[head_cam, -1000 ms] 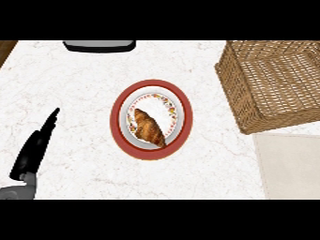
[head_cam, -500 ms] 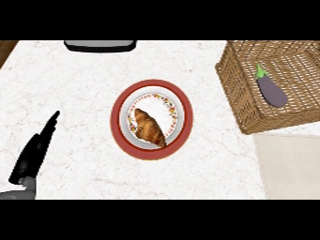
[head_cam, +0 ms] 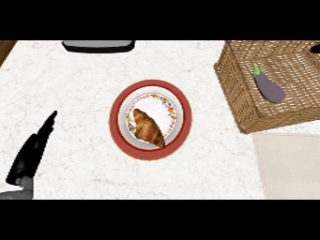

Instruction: Pick the eggplant from the placemat and place it in the basket

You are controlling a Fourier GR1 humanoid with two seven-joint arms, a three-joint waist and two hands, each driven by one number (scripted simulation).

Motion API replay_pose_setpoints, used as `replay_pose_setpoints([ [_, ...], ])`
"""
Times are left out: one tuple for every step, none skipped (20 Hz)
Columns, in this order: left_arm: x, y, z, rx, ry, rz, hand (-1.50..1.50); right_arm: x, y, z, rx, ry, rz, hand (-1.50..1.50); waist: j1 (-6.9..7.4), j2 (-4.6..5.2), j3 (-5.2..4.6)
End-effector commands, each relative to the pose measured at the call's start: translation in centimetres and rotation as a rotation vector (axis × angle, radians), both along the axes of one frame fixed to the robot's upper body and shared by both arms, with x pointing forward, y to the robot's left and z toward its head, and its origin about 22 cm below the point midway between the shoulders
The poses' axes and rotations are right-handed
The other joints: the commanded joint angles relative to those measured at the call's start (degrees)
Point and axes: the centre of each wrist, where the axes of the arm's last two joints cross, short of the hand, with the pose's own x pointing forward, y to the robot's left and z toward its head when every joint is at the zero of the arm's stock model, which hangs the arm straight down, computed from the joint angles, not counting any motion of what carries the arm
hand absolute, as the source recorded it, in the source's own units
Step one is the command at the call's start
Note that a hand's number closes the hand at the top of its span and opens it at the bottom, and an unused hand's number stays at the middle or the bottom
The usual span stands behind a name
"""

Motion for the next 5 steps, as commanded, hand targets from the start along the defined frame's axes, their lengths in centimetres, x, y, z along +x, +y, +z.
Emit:
replay_pose_setpoints([
  [-1.4, 0.0, -0.5, -0.002, -0.005, 0.002, 0.0, -0.3, -2.3, 0.6, 0.145, -0.048, -0.113, -1.5, 0.24, -0.09, 0.02],
  [0.7, -1.5, 0.4, -0.01, 0.001, -0.018, 0.0, 0.0, -2.5, 0.1, 0.182, -0.061, -0.135, -1.5, 0.03, 0.05, 0.03],
  [-0.8, 0.6, -0.1, -0.003, 0.003, -0.001, 0.0, -0.4, -4.7, 0.2, 0.191, -0.057, -0.177, -1.5, 0.53, 0.14, 0.03],
  [0.6, 0.3, 0.2, -0.021, 0.002, 0.005, 0.0, -0.8, -5.6, 1.9, 0.245, -0.071, -0.204, -1.5, 0.03, 0.16, 0.01],
  [-0.3, 1.8, 0.7, 0.001, -0.024, 0.014, 0.0, -2.9, -8.1, 1.2, 0.226, -0.041, -0.231, -1.5, -0.65, -0.16, 0.02],
])
